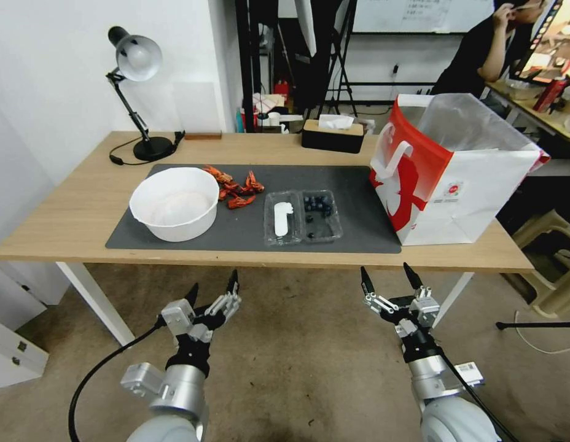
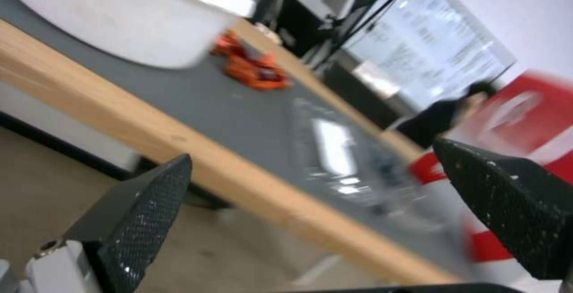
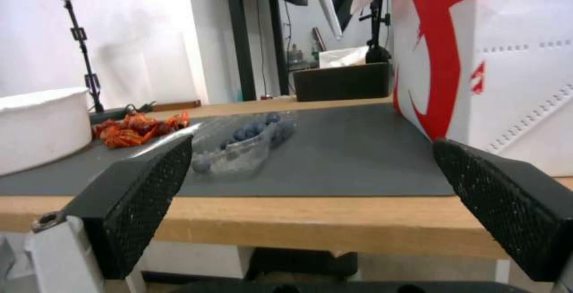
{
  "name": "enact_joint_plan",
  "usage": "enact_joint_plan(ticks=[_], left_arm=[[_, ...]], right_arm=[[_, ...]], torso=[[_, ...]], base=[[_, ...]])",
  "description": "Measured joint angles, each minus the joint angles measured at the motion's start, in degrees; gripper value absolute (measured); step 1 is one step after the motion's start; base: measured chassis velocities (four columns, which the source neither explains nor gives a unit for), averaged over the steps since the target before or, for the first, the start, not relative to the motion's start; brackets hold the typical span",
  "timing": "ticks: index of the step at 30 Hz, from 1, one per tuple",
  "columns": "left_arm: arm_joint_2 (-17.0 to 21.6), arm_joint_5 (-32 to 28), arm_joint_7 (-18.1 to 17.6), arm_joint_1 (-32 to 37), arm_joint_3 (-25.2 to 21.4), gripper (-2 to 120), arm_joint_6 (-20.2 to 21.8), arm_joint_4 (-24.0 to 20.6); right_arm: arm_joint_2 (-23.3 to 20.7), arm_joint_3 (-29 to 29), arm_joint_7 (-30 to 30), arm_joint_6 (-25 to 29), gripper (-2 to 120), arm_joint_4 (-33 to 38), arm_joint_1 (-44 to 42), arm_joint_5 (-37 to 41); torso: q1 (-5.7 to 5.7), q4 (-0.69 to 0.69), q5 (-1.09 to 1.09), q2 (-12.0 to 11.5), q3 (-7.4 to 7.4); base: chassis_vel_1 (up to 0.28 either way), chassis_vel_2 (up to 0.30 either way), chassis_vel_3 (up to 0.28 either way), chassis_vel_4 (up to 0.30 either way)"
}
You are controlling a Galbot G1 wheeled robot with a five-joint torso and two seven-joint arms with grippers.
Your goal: Close the takeout container lid, then place the container into the takeout bag.
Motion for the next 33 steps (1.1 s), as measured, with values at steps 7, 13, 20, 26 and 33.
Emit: enact_joint_plan(ticks=[7,13,20,26,33], left_arm=[[1.7,-15.0,-4.5,-5.0,5.0,100,1.6,-0.2],[5.1,-19.9,-7.7,-10.1,8.7,100,0.4,2.6],[12.0,-21.4,-8.0,-15.7,11.6,100,-4.4,6.9],[16.1,-26.8,-12.2,-18.8,14.7,100,-7.3,7.8],[17.7,-33.6,-18.8,-24.4,19.9,100,-6.8,9.2]], right_arm=[[-1.2,0.7,-0.5,1.1,100,-0.1,-1.4,0.5],[-0.4,0.8,-0.7,1.3,100,0.3,-3.4,-0.6],[-1.3,0.7,-0.5,1.0,100,0.4,-5.2,-2.3],[-0.7,1.0,0.4,0.7,100,0.7,-5.9,-3.9],[2.1,0.8,0.9,0.3,100,0.1,-6.2,-6.4]], torso=[[0.0,0.01,0.01,0.0,0.0],[0.0,0.01,-0.01,0.0,0.0],[0.0,0.01,-0.01,0.0,0.0],[0.0,0.02,-0.01,0.0,-0.01],[0.0,0.01,0.0,0.0,-0.01]], base=[[0.0,0.0,0.0,0.0],[0.0,0.0,0.0,0.0],[0.0,0.0,0.0,0.0],[0.0,0.0,0.0,0.0],[0.0,0.0,0.0,0.0]])
